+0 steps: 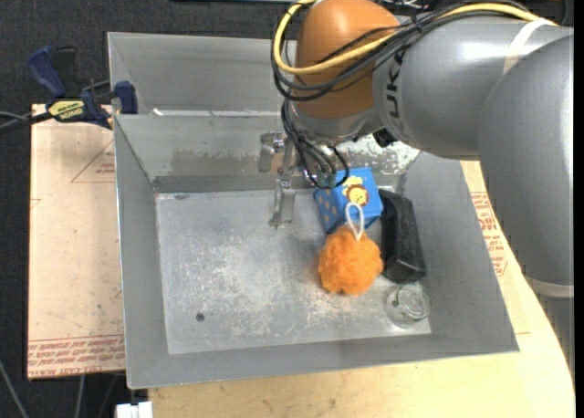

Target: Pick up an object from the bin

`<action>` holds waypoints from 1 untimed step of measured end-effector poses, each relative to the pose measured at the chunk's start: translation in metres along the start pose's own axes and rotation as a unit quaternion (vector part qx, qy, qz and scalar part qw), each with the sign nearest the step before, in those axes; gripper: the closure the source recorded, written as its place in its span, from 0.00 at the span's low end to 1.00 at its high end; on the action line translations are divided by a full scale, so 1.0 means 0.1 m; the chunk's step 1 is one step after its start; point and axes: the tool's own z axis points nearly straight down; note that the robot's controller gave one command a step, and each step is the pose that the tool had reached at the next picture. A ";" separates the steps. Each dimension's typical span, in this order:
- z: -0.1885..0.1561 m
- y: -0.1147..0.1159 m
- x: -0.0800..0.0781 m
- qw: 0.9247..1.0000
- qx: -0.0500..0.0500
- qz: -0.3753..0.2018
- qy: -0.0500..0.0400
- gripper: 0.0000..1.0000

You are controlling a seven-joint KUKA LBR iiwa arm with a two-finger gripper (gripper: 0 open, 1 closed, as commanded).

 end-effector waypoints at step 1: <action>-0.05 0.00 -0.01 1.000 0.000 0.001 -0.003 0.00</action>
Offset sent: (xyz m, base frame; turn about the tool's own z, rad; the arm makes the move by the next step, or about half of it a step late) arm 0.0012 -0.0852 -0.0582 0.0376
